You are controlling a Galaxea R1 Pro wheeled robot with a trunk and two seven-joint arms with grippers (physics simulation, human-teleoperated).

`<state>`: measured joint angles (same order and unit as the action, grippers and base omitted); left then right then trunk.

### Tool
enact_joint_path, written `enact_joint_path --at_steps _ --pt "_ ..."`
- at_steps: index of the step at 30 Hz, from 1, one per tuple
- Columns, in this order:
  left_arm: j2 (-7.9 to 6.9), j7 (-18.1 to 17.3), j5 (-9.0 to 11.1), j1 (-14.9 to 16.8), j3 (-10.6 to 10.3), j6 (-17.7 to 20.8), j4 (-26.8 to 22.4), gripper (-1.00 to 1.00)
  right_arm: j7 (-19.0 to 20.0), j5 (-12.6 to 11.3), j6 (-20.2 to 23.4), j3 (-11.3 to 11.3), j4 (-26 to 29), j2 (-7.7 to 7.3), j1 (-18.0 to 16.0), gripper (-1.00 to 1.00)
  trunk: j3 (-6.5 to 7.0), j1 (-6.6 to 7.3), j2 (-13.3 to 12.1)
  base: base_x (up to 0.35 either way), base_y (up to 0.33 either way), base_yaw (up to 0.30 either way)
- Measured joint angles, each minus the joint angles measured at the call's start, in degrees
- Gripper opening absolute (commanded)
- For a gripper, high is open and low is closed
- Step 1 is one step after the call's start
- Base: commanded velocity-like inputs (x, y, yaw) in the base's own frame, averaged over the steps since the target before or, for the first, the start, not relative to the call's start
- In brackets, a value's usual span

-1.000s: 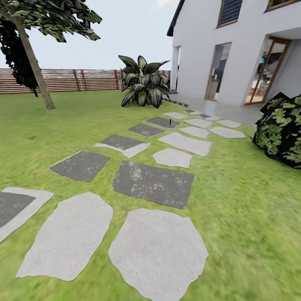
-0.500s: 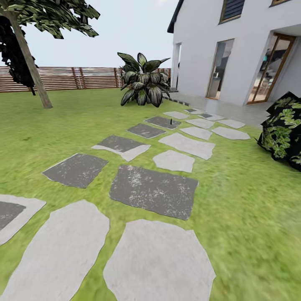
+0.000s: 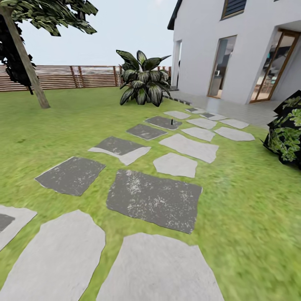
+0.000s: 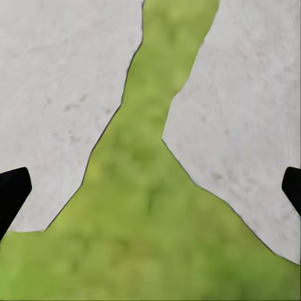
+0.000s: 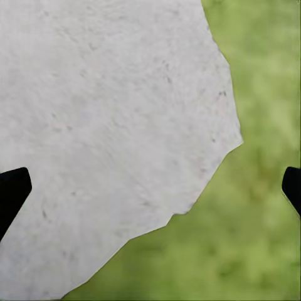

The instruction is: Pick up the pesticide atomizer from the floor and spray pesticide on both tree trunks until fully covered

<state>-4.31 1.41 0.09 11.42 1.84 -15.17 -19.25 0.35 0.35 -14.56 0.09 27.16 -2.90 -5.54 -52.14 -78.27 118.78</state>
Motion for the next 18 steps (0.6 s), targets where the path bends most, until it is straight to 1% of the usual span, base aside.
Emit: enact_joint_path --at_steps 18 --pt "0.0 0.01 0.0 0.0 0.0 0.05 0.0 1.0 0.0 0.0 0.05 0.0 -0.09 0.0 0.0 1.0 0.0 0.0 0.0 0.339 0.0 0.0"
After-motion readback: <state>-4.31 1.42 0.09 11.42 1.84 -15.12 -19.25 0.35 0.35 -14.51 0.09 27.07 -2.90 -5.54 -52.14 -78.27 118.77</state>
